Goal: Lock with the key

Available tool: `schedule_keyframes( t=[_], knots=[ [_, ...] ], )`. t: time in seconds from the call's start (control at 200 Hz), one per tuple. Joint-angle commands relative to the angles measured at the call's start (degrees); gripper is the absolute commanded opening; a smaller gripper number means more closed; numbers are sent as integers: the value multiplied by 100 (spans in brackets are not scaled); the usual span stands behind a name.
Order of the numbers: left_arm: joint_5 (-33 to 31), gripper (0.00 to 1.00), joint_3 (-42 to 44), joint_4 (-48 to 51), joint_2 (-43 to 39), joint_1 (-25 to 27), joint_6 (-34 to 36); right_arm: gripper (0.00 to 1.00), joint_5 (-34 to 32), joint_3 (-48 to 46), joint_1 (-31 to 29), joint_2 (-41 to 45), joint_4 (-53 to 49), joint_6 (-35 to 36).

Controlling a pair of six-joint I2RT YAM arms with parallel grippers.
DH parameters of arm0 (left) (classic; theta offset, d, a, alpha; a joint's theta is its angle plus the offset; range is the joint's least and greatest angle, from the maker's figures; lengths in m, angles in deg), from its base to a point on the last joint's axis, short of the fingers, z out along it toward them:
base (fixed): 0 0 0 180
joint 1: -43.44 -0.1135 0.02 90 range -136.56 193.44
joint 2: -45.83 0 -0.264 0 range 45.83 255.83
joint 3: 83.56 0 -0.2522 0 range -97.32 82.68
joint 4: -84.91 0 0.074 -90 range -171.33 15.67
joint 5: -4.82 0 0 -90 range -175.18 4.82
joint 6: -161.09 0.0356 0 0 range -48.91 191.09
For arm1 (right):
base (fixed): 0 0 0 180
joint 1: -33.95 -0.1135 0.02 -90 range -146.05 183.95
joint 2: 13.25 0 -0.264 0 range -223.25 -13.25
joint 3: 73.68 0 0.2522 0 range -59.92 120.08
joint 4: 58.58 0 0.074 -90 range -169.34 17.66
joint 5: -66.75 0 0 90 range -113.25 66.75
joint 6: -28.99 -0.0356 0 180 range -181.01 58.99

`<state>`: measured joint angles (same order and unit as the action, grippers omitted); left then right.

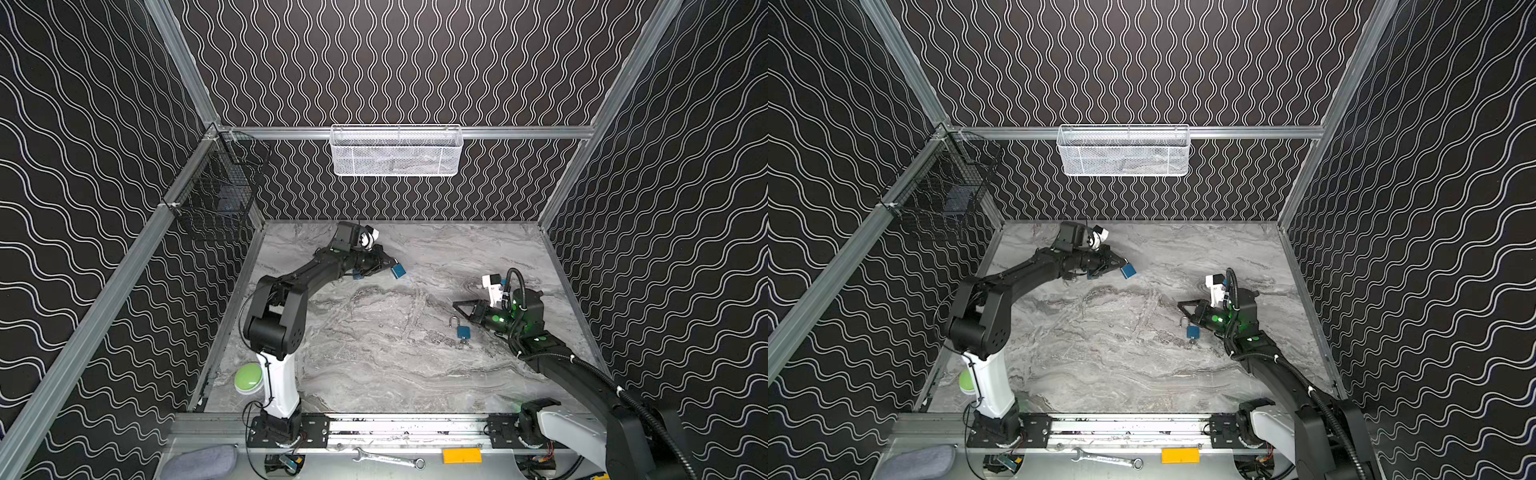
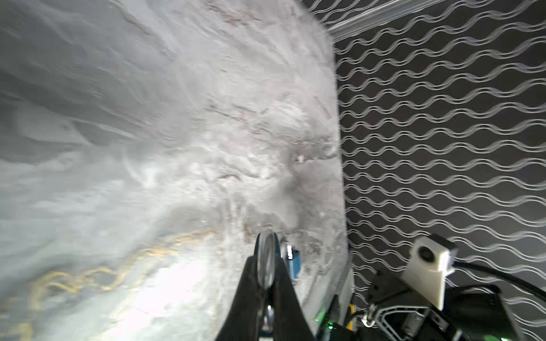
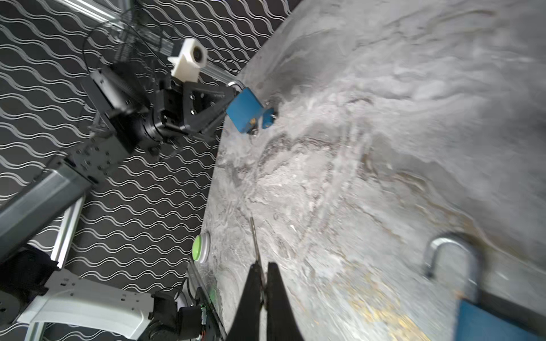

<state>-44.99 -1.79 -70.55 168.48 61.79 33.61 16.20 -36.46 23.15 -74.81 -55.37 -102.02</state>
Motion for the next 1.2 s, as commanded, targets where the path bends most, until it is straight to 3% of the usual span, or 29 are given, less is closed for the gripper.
schedule_keyframes(
  t=[0.0, 0.235, 0.44, 1.196],
  knots=[
    [18, 0, -768, 1094, 487, -48, 911, 0, 229, -2, 184, 81, -587, 377],
    [48, 0, -2087, 1974, 1685, -194, 1390, 0, 450, 37, 447, -5, -800, 494],
    [143, 0, -2007, 1755, 1800, -397, 1347, 0, 516, 27, 492, -55, -751, 494],
    [21, 0, -3266, 2683, 2756, -534, 1816, 0, 820, 62, 492, -594, -344, 449]
  ],
)
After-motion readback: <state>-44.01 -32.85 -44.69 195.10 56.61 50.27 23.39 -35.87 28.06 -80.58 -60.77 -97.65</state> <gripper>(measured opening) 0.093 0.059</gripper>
